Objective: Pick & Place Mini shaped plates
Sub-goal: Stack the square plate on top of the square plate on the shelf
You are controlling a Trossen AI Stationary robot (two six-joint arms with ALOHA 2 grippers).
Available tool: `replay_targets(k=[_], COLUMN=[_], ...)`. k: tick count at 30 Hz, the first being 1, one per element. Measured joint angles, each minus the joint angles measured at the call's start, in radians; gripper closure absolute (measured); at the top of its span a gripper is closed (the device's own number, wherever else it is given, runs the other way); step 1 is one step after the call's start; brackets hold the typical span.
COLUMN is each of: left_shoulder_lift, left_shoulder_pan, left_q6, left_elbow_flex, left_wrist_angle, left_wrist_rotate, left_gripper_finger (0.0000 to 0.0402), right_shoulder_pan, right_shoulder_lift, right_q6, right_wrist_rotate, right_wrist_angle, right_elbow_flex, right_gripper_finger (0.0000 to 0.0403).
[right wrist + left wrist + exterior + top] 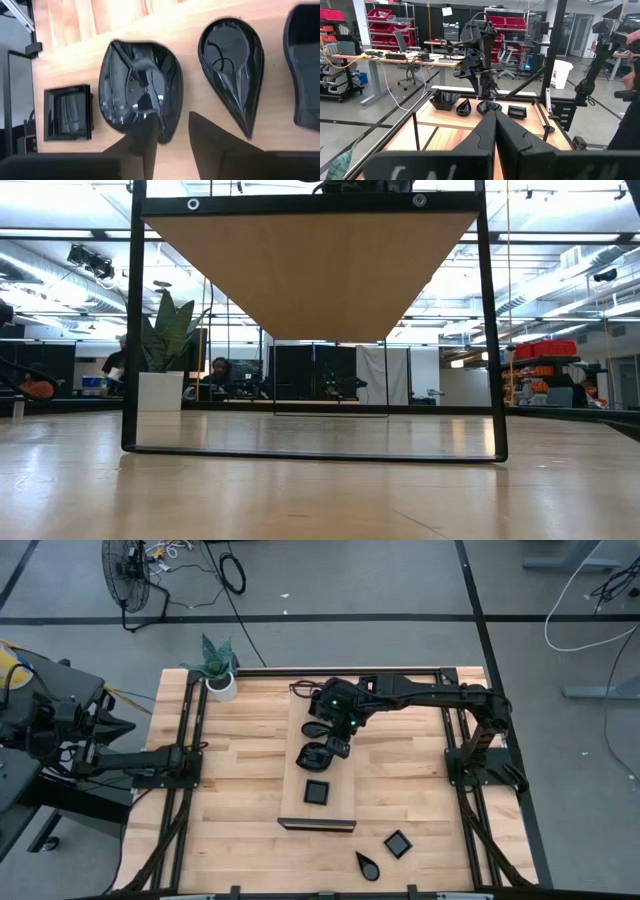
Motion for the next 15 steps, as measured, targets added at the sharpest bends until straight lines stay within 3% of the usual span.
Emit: replay_targets(k=[7,15], left_shoulder_lift=[0.000,0.000], left_shoulder_pan=[0.000,0.000], left_q6=[0.000,0.000], left_elbow_flex=[0.000,0.000], left_wrist_angle=[0.000,0.000], left_wrist_rotate=[0.000,0.000], left_gripper_finger=[0.0387,0.0387], right_shoulder_pan=[0.017,0.041], right_shoulder_lift=[-0.035,-0.081], right_q6=[-0.060,-0.187], right_wrist_rotate=[0.002,0.018], right_wrist_angle=[-0.034,-0.078], right_elbow_flex=[-0.001,-0.001], right_gripper_finger=[0.0271,0.0273])
